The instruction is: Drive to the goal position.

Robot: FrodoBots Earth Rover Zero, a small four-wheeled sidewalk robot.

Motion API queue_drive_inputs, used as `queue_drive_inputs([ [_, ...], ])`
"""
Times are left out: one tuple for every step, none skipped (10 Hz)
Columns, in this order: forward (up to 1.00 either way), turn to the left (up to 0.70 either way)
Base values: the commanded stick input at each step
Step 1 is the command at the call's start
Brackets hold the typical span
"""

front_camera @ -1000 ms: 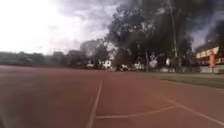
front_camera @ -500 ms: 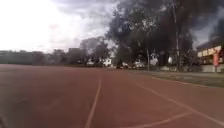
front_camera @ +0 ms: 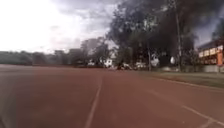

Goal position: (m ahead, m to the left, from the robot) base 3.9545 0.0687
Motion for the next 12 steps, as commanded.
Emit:
queue_drive_inputs([
  [0.70,0.00],
  [0.70,0.00],
  [0.70,0.00],
  [0.70,0.00],
  [0.70,0.00],
  [0.70,0.00],
  [0.70,0.00],
  [0.70,0.00],
  [0.70,0.00],
  [0.70,0.00],
  [0.70,0.00],
  [0.70,0.00],
])
